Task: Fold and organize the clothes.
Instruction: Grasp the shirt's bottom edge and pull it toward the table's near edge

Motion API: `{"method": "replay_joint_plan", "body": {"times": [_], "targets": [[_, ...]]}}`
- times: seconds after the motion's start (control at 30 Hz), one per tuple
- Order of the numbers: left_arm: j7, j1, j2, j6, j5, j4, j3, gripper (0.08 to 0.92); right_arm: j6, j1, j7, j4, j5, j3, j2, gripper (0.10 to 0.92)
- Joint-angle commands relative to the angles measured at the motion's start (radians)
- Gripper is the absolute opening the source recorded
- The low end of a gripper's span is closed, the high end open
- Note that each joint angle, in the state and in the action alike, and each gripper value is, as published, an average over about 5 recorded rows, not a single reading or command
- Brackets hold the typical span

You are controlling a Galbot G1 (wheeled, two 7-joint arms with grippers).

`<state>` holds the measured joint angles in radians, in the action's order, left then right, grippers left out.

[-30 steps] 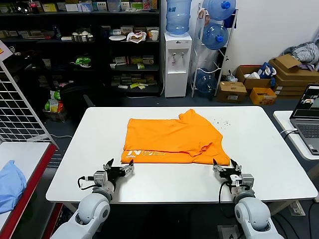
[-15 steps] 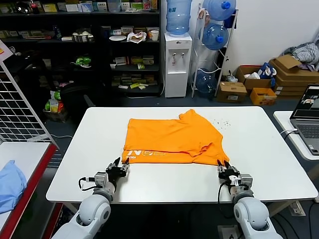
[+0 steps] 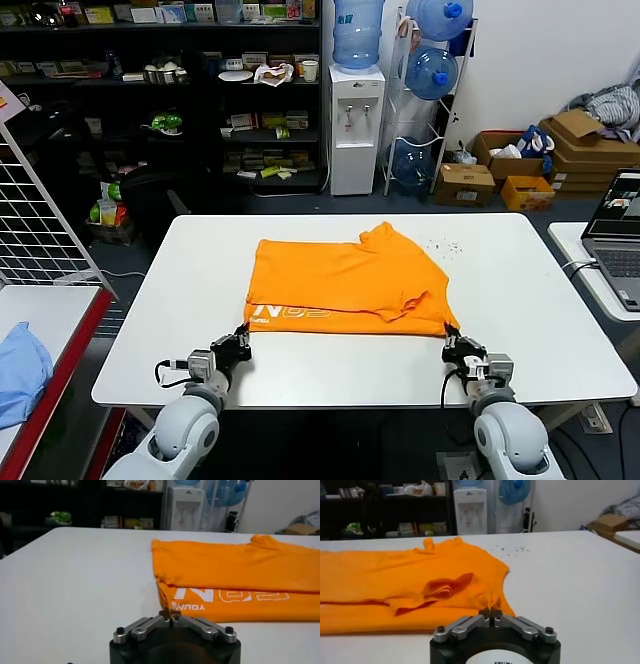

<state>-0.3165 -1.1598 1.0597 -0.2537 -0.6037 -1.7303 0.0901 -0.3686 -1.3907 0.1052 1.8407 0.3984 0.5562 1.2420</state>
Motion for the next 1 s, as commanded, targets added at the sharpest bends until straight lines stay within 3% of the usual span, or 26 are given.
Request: {"method": "replay_joint_plan", "body": {"times": [0.03, 0.3, 0.6, 0.8, 1.0], "targets": [[-0.067, -0.112, -0.148, -0.037, -0.126, -0.231, 0.028, 0.095, -0.009, -0.128, 0.026, 0.147, 0.025, 0.011, -0.039, 0.124], [-0.094, -0.329, -0.235, -0.050, -0.146, -0.395, 0.091, 0.095, -0.025, -0.302, 0.039, 0.223, 0.047, 0.046, -0.075, 0.124], [-0.101, -0.507, -0.226, -0.064, -0.128, -0.493, 0.148, 0.095, -0.058, -0.410, 0.076, 0.276, 0.050, 0.055, -0.082, 0.137], [-0.086, -0.530, -0.193, -0.091, -0.115, -0.496, 0.162, 0.144, -0.051, -0.399, 0.062, 0.288, 0.034, 0.057, -0.074, 0.285], [-0.083, -0.493, -0.202, -0.104, -0.132, -0.518, 0.194, 0.316, -0.023, -0.350, 0.044, 0.337, 0.038, 0.051, -0.069, 0.458]]}}
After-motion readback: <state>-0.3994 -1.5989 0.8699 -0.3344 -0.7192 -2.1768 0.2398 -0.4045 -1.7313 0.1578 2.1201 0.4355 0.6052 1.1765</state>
